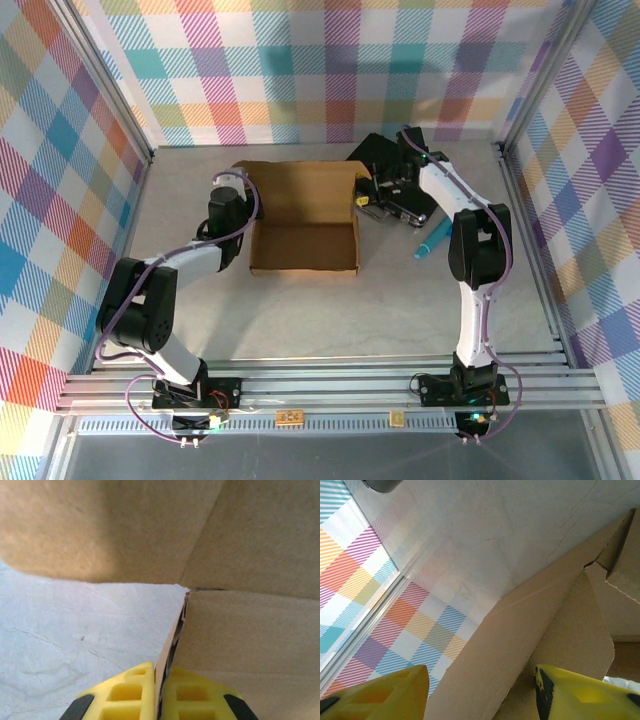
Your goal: Fold the paper box
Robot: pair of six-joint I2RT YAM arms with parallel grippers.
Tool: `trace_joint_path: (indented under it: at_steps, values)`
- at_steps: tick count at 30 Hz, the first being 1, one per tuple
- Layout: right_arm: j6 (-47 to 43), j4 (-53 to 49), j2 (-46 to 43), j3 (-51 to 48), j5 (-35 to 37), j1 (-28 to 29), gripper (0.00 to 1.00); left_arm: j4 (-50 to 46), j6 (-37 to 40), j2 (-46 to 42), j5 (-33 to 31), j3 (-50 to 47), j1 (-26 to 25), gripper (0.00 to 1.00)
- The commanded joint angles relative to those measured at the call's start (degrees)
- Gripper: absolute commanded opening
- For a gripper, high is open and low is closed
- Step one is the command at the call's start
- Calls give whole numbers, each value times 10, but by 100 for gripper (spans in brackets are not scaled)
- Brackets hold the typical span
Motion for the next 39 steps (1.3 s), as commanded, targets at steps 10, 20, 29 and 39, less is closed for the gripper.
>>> trace_joint_path:
  at_steps: [10, 20, 29, 39]
  values:
    - [18, 32, -34, -46, -24, 19, 58, 93, -96, 6, 23, -37, -19, 12]
    - [-21, 14, -43, -56, -16, 22, 54, 45, -140, -26, 17, -57, -33, 16]
    - [-91, -30, -60, -60, 9, 30, 53, 2, -163, -57, 34, -73, -43, 25]
    - [-122, -20, -79, -86, 21, 35, 51, -72, -216, -104, 29, -82, -52, 30]
